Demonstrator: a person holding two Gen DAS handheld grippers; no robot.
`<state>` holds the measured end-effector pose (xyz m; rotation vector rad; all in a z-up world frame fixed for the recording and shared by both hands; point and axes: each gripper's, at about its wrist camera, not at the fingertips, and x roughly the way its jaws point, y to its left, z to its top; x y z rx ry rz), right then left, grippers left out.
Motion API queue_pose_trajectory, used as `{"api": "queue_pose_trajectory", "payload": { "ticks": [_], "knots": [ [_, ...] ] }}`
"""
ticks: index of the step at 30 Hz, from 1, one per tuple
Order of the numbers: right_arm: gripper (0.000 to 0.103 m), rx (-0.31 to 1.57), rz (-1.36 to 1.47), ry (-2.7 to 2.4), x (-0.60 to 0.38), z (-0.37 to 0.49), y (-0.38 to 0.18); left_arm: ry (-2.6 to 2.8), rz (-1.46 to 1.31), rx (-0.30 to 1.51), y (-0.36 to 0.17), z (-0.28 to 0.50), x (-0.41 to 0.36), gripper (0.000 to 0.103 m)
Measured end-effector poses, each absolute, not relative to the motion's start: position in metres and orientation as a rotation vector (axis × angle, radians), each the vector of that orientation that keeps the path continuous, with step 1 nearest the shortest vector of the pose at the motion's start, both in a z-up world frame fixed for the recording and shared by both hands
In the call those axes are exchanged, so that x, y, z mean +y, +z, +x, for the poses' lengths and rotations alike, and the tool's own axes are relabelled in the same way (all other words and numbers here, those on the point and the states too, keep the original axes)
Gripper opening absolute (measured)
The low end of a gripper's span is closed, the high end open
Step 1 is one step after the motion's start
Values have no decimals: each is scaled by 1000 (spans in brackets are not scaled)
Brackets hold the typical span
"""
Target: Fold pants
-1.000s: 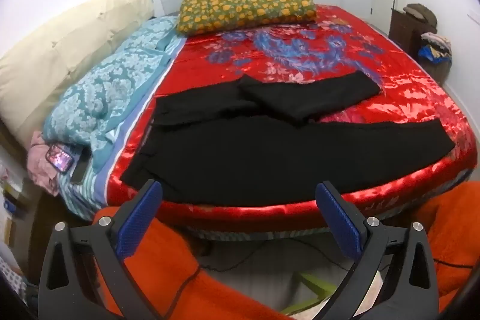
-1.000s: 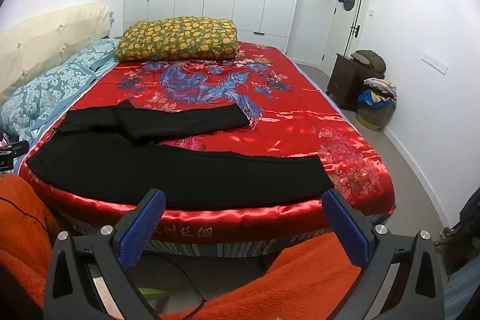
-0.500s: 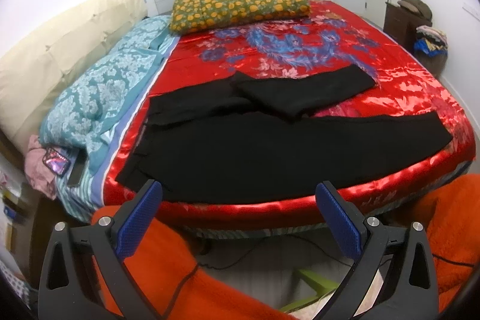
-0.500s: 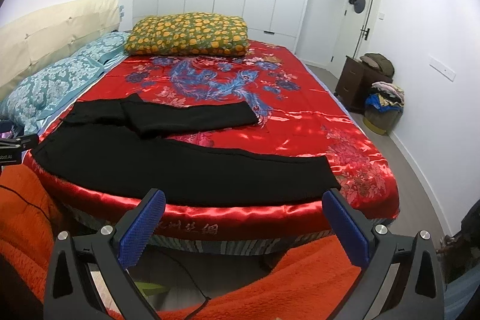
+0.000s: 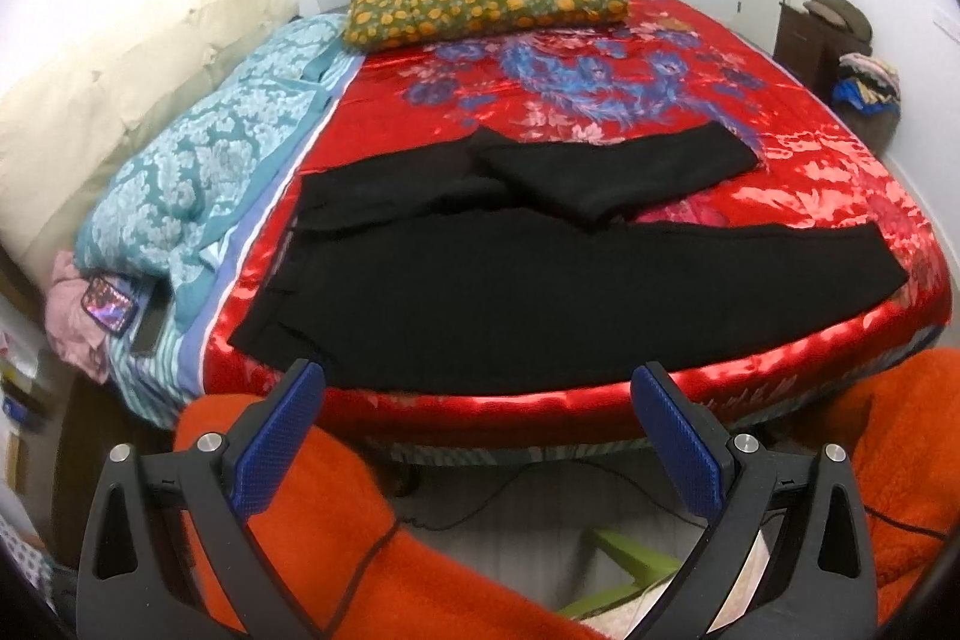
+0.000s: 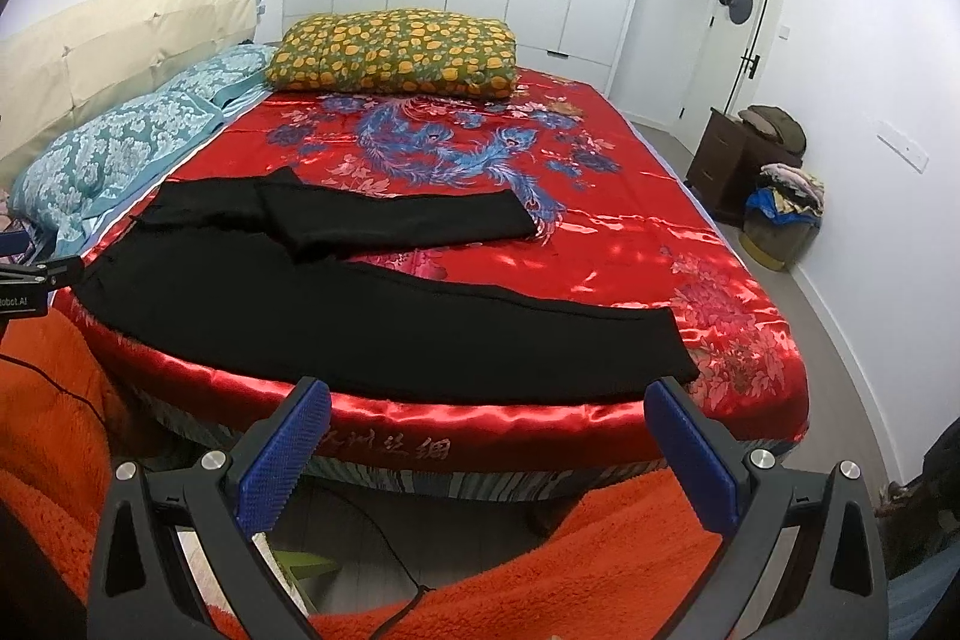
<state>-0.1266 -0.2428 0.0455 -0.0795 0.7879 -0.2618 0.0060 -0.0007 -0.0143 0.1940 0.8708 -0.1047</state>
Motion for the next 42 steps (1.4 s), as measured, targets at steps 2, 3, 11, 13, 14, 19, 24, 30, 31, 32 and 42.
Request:
{"api": "queue_pose_trajectory", "payload": {
  "ticks": [2,3,11,13,14,19,24,30,31,32,42],
  "knots": [
    [103,790,-84,-257,-241,-126,45,-105,188,874,-15,6,1,102],
    [103,791,-86,-255,-241,-126,44,-105,186,876,-15,6,2,102],
    [103,809,-89,-246,-239,-123,41,-107,168,896,-19,9,6,102],
    [103,810,-92,-242,-238,-122,40,-107,165,899,-19,10,7,102],
    [103,810,-93,-241,-238,-122,40,-107,165,900,-19,11,7,102],
    [103,818,-90,-238,-238,-121,38,-109,170,904,-21,12,6,102],
    [103,825,-89,-237,-239,-119,36,-109,169,910,-23,12,6,102],
    [103,825,-88,-237,-238,-120,36,-115,180,905,-23,12,4,102],
    [103,825,-88,-237,-238,-120,36,-115,181,906,-23,12,3,102],
    [103,825,-89,-237,-238,-120,36,-115,181,906,-23,12,3,102],
    [103,824,-92,-234,-238,-120,36,-114,178,907,-23,11,2,102]
  ]
}}
